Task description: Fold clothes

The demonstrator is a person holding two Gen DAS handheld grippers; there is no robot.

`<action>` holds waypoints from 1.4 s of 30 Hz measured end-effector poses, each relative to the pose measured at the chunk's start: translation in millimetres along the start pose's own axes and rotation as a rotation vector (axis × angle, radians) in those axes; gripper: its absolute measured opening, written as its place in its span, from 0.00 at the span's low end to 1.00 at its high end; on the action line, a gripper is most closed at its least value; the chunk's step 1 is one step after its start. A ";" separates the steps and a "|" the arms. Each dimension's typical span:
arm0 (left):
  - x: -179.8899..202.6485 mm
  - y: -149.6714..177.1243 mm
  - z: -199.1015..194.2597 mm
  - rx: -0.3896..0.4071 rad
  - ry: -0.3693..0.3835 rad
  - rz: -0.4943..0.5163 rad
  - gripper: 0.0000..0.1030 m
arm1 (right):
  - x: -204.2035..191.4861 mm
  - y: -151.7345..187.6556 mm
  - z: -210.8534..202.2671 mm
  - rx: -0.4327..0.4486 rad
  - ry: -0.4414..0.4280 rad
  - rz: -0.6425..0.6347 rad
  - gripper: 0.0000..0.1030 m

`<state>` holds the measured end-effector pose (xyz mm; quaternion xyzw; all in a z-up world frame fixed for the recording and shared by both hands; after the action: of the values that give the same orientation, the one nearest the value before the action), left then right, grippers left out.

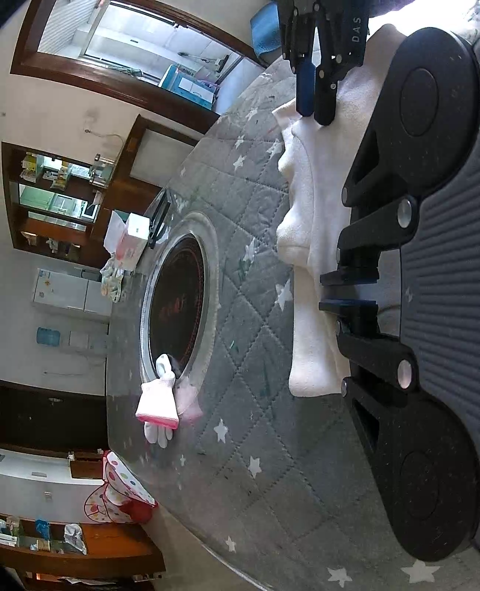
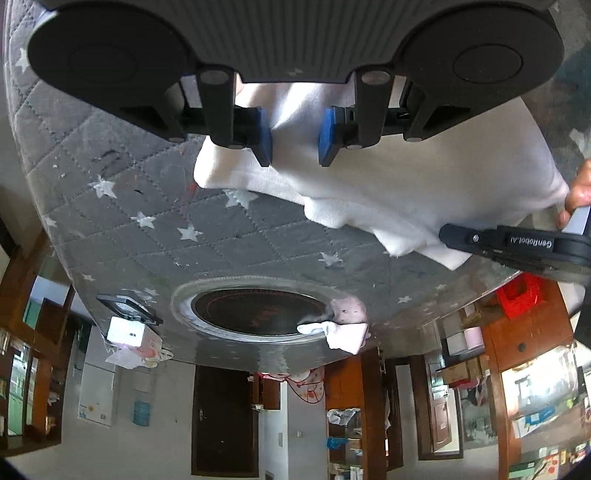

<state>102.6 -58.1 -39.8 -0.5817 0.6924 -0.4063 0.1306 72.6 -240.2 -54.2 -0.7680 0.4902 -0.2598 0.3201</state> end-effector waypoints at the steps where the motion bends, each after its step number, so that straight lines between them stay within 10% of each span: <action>1: 0.8 -0.6 -1.2 -0.004 0.004 -0.004 0.16 | 0.4 0.1 0.0 0.002 0.000 0.003 0.26; 7: 9.6 -0.9 -24.4 0.034 -0.002 0.014 0.48 | -17.8 -3.5 -24.2 0.033 0.012 -0.045 0.34; 19: 19.3 45.1 -89.7 0.138 -0.017 0.097 0.37 | -75.9 18.1 -68.3 0.080 0.053 -0.232 0.41; 42: -5.5 59.2 -72.5 0.092 -0.081 0.074 0.35 | -49.2 53.7 -80.7 0.034 0.081 -0.167 0.26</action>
<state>15.3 -23.8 -37.5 -0.5651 0.6883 -0.4084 0.2002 -35.4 -231.0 -45.2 -0.7895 0.4326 -0.3245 0.2901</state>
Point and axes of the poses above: each gripper's, at about its wrist camera, not at the fingertips, and z roughly the way its jaws point, x to its right, y to its underside, the point moved 9 cm from there along z, roughly the way its jaws point, and after that the axes turned 8 degrees about -z, right-handed, at the moved point
